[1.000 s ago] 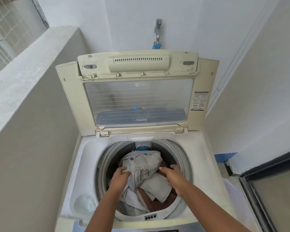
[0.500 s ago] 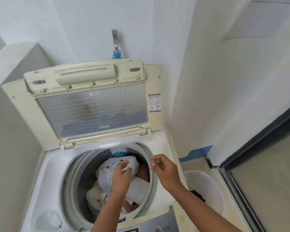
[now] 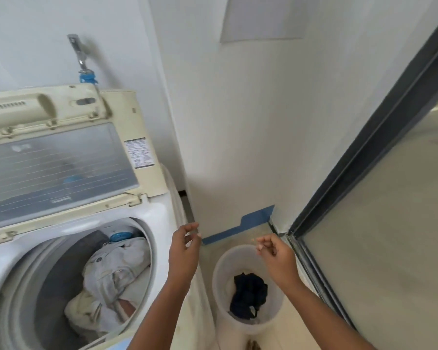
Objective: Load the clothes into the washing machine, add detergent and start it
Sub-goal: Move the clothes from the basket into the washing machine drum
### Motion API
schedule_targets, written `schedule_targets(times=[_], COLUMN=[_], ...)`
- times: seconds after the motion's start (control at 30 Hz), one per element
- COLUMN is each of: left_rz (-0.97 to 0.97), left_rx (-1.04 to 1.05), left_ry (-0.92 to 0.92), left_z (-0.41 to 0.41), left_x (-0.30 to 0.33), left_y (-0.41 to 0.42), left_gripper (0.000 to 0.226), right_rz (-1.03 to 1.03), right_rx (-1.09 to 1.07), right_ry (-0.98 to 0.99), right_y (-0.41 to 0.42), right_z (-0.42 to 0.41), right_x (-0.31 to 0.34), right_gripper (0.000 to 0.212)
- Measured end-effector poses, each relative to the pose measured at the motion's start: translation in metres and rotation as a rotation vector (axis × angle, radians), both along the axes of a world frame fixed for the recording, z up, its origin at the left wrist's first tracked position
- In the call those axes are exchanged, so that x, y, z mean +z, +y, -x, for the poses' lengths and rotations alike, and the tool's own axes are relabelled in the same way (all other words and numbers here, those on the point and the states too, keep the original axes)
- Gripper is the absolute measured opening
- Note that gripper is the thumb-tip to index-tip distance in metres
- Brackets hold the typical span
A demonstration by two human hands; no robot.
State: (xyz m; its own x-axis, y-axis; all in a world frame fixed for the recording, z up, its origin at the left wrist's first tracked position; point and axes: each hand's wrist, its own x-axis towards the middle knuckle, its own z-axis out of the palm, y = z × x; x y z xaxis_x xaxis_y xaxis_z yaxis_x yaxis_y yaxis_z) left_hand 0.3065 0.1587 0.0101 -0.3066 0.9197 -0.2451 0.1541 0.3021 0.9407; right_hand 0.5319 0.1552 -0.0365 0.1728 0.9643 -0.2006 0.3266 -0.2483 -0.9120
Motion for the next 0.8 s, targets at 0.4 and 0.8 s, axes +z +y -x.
schedule_targets(times=[0.4, 0.8], left_rz=[0.312, 0.708], left_rx=[-0.188, -0.513], left_ry=[0.009, 0.175], left_z=[-0.101, -0.156], left_x=[-0.077, -0.3], left_y=[0.006, 0.022], left_gripper=[0.019, 0.037], right_rz=[0.413, 0.825], right_rx=[-0.214, 0.067], right_ry=[-0.031, -0.078], right_y=[0.003, 0.02], right_z=[-0.119, -0.103], right_x=[-0.094, -0.261], right_gripper=[0.016, 0.03])
